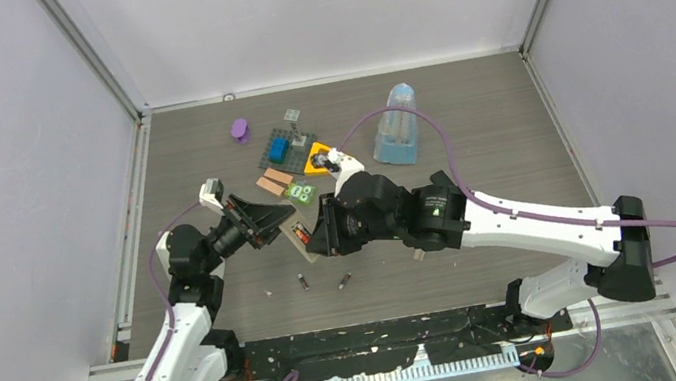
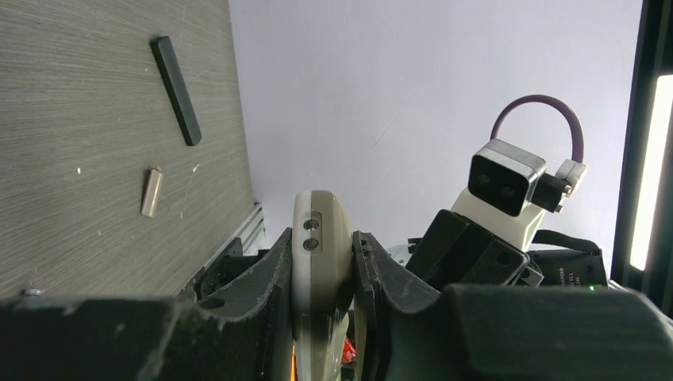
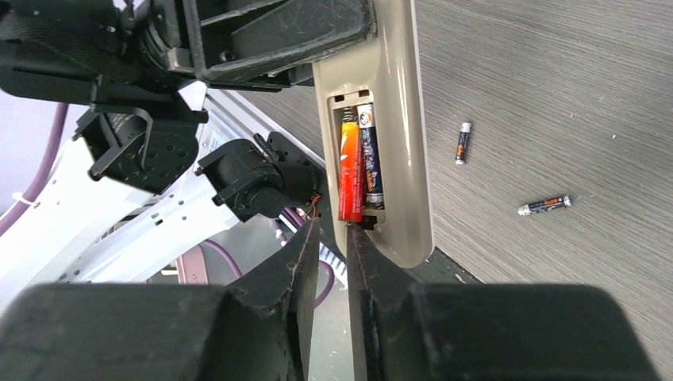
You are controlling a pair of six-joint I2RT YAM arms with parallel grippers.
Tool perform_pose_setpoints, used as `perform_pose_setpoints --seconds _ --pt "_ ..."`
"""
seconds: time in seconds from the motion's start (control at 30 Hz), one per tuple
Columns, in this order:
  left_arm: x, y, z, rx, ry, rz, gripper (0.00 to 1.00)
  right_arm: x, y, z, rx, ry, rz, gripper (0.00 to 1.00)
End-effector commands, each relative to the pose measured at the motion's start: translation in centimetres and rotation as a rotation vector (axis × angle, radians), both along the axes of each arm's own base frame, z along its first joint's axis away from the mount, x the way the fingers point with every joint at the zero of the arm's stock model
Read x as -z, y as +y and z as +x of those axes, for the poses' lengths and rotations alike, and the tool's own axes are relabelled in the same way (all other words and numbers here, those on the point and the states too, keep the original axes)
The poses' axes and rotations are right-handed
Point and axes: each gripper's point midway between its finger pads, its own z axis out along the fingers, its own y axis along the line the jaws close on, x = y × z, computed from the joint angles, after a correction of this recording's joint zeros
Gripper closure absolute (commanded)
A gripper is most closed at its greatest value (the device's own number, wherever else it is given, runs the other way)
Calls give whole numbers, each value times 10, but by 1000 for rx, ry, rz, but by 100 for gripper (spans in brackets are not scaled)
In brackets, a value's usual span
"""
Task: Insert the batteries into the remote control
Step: Load the battery into the remote control.
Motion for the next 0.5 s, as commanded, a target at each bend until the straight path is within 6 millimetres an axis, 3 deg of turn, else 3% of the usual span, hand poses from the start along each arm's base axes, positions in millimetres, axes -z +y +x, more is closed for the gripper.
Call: perform_pose_setpoints --seconds 0.0,0.47 --pt "-12 -1 -3 6 -58 2 100 -14 7 6 14 -14 33 77" --pt "-10 -2 -5 25 -73 15 100 -1 10 14 42 -3 -3 88"
